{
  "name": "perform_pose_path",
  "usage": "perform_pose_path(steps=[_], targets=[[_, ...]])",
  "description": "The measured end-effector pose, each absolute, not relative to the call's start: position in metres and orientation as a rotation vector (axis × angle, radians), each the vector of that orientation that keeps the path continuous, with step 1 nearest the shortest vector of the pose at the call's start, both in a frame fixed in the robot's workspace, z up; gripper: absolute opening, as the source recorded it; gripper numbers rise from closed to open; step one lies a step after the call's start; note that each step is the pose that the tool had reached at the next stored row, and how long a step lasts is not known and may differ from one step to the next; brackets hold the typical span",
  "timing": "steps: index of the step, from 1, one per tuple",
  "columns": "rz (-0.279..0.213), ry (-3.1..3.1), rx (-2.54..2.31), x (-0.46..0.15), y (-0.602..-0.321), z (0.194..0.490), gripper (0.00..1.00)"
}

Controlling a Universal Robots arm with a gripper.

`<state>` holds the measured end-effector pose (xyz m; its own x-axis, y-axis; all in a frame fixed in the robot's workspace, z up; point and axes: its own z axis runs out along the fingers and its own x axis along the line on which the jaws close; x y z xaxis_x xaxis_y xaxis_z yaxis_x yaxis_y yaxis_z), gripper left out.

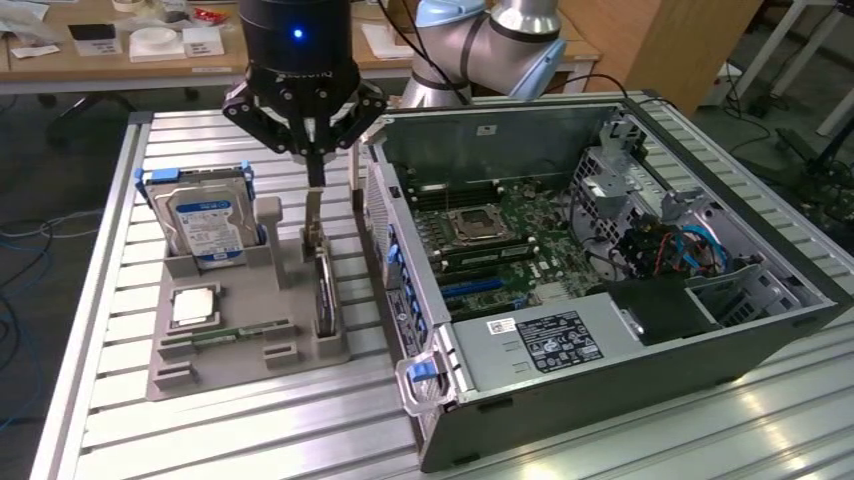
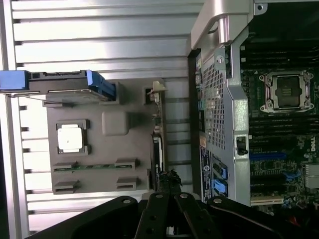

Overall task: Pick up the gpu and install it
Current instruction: 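Reach for the gpu, then pick up the gpu and move the gpu toward the slot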

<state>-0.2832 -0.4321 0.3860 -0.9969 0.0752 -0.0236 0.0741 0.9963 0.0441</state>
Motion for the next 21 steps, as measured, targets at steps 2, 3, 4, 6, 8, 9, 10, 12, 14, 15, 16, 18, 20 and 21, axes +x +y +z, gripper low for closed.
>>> perform_pose_path(steps=[2,3,4,6,8,9,10,12,14,15,16,18,20,21], targets=[[0.067,3.113,0.117,-0.285,-0.434,0.386,0.11],[0.067,3.113,0.117,-0.286,-0.435,0.386,0.11],[0.067,3.113,0.117,-0.286,-0.436,0.386,0.11],[0.067,3.113,0.116,-0.287,-0.437,0.385,0.11],[0.067,3.113,0.117,-0.288,-0.439,0.385,0.11],[0.067,3.113,0.117,-0.288,-0.441,0.385,0.11],[0.067,3.113,0.116,-0.288,-0.442,0.384,0.11],[0.067,3.113,0.117,-0.289,-0.445,0.384,0.11],[0.067,3.113,0.116,-0.289,-0.447,0.384,0.11],[0.067,3.113,0.117,-0.289,-0.447,0.384,0.11],[0.067,3.113,0.117,-0.289,-0.447,0.384,0.11],[0.067,3.113,0.117,-0.289,-0.447,0.384,0.11],[0.067,3.113,0.116,-0.289,-0.447,0.384,0.11],[0.067,3.113,0.117,-0.289,-0.447,0.384,0.11]])
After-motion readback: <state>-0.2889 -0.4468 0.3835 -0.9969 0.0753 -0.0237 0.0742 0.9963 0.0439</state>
